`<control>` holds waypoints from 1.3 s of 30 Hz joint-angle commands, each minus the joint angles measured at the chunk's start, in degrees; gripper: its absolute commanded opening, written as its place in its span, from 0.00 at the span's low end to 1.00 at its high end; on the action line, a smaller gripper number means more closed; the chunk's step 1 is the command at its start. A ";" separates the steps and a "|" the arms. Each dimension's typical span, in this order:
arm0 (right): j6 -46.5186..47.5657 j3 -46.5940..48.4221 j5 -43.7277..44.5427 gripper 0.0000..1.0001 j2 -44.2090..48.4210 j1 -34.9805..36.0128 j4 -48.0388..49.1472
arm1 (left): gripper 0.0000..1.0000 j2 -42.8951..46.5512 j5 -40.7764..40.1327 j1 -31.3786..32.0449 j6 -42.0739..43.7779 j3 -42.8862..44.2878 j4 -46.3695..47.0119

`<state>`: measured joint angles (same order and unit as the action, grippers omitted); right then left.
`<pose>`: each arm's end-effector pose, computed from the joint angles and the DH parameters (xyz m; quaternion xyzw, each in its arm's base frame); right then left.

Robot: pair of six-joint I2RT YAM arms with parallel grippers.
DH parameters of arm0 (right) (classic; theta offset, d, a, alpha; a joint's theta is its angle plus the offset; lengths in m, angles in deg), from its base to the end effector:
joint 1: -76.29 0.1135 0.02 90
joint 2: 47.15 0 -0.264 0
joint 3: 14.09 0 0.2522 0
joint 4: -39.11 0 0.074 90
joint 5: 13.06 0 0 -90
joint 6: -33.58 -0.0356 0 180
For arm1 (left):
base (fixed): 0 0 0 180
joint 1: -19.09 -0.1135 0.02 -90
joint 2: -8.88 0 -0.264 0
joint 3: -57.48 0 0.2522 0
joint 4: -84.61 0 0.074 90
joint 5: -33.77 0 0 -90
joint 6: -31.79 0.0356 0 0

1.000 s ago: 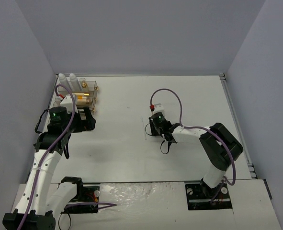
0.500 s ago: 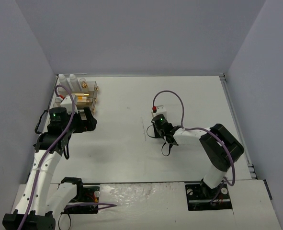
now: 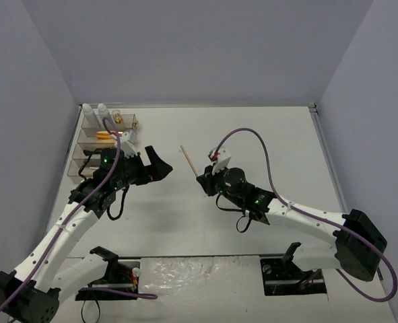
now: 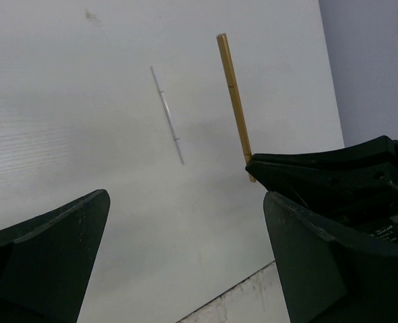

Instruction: Organize the makeup

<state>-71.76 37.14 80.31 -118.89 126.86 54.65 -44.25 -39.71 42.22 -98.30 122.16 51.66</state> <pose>0.1811 0.2170 0.2664 -0.2040 0.7082 0.3493 0.5786 0.1886 -0.0916 0.3357 -0.0405 0.8205 -0.3934 0.4127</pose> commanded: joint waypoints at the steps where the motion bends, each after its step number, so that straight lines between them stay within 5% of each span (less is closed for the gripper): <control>1: -1.67 -0.03 -2.76 0.00 2.09 1.93 9.05 | 0.96 -3.36 -7.55 5.58 -7.17 3.07 11.11; 10: -2.98 0.23 -5.50 0.00 2.22 4.08 12.58 | 0.80 -10.12 -14.42 13.07 -10.92 4.52 17.30; 20: -3.47 -0.40 -5.01 0.00 2.20 4.36 13.73 | 0.19 -10.08 -18.62 13.68 -15.93 1.99 21.33; 26: -3.39 -1.27 -4.01 0.04 1.80 4.36 14.53 | 0.00 -9.29 -19.42 13.61 -18.44 0.22 22.44; 30: -3.22 -1.70 -3.64 0.19 2.38 4.36 14.55 | 0.00 -9.36 -19.34 13.70 -20.35 -1.41 24.02; 35: -2.49 -2.05 -0.84 0.70 3.93 4.36 12.18 | 0.00 -9.54 -21.24 13.48 -20.70 -2.09 23.84; 39: -1.81 -1.88 2.91 0.79 5.81 4.22 7.45 | 0.00 -7.82 -26.79 10.79 -19.02 -1.50 17.98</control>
<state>-74.42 34.52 77.75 -116.95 130.77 62.27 -54.94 -60.37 55.62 -117.88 118.66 70.00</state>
